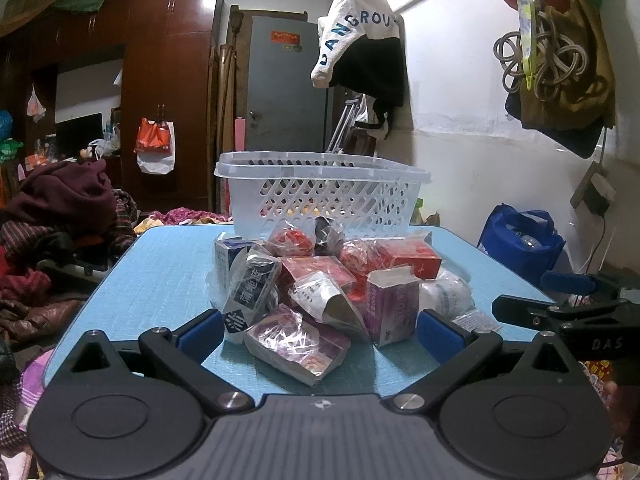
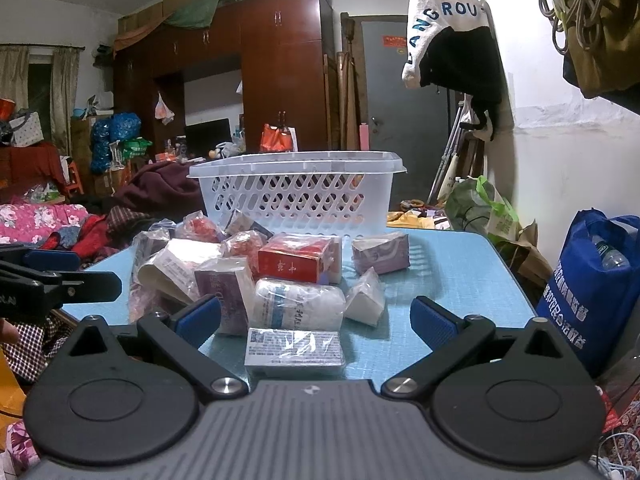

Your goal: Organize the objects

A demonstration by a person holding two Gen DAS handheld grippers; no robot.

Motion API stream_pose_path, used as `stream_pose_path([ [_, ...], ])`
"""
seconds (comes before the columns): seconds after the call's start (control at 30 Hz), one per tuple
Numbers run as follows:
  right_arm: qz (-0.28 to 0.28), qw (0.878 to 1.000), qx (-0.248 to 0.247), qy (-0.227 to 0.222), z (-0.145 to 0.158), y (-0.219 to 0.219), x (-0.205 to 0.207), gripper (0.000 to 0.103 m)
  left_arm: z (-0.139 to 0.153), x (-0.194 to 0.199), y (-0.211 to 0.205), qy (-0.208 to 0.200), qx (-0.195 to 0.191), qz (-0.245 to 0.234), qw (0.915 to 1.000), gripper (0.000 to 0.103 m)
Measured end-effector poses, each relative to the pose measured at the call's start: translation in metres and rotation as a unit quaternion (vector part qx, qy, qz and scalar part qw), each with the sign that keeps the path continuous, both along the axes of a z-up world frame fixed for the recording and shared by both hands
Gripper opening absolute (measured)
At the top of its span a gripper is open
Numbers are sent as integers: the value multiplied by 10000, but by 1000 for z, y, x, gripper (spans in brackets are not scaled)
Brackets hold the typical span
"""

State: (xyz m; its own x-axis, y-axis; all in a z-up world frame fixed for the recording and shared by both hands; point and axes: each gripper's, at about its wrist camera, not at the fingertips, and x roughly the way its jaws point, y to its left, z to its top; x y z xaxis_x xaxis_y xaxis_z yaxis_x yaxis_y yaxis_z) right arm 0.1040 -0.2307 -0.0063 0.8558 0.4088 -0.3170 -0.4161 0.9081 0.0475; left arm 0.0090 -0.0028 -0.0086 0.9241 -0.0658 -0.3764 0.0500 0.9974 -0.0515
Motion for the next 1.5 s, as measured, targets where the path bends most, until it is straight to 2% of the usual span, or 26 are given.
stream_pose_path([
  [1.5, -6, 10000, -15, 41, -5, -3, 4, 103, -3, 2, 0, 61, 14, -29, 10000, 103],
])
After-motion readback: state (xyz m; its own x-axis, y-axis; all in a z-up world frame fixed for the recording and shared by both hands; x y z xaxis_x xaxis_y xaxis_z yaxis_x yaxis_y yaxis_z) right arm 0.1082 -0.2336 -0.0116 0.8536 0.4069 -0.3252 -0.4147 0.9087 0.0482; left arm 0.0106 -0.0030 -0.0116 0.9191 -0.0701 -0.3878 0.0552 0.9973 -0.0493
